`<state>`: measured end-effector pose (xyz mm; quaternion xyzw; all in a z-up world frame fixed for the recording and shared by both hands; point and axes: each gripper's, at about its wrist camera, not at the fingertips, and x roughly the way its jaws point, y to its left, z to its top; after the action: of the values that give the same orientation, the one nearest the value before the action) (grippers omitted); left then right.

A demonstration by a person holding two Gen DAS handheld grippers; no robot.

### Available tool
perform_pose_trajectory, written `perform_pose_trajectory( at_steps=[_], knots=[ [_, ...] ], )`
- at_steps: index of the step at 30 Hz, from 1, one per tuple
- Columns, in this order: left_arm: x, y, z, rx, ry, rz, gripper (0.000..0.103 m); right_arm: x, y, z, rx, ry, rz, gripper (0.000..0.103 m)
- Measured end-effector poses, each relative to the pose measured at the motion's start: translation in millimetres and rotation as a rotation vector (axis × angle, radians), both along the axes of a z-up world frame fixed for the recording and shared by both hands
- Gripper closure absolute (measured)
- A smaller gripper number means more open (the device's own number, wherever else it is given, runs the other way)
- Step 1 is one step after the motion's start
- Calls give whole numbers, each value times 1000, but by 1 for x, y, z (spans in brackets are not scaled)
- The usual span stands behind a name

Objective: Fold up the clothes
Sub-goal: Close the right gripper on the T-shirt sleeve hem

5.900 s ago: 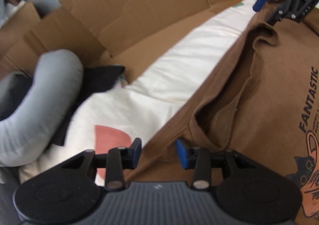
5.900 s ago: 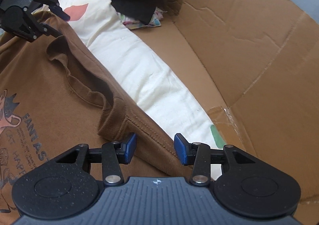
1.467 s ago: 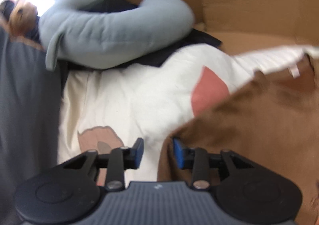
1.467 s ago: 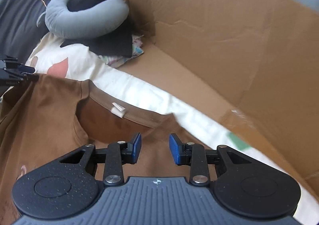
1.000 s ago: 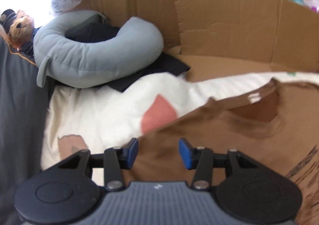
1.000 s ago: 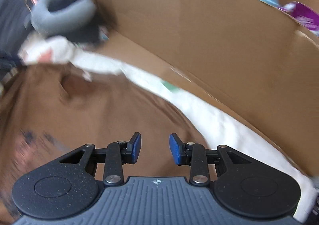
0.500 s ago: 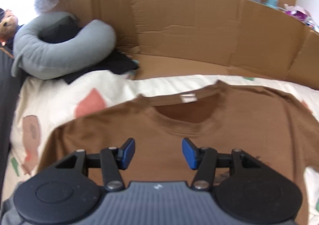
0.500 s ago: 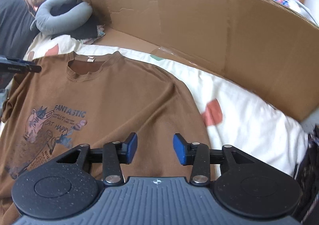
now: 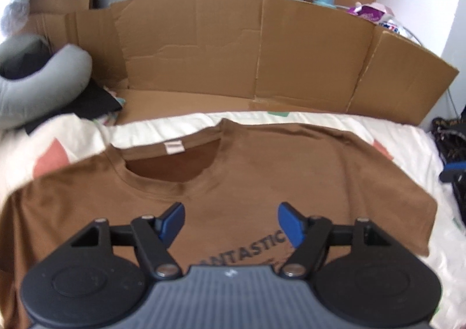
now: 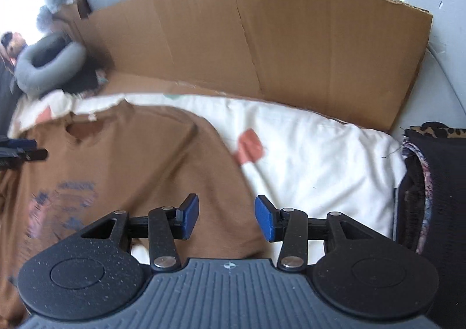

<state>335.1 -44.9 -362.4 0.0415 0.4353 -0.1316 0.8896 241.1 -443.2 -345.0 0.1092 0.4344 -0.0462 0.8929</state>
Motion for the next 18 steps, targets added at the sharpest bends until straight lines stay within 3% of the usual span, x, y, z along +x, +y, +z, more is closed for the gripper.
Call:
perform_pose_trajectory(
  at_steps=[9, 18],
  knots=[
    [-11, -17, -24, -67, 63, -24, 30, 0, -12, -32, -28, 46, -54, 53],
    [-14, -25, -42, -113, 89, -37, 30, -12, -26, -51, 91, 60, -106, 54]
  ],
)
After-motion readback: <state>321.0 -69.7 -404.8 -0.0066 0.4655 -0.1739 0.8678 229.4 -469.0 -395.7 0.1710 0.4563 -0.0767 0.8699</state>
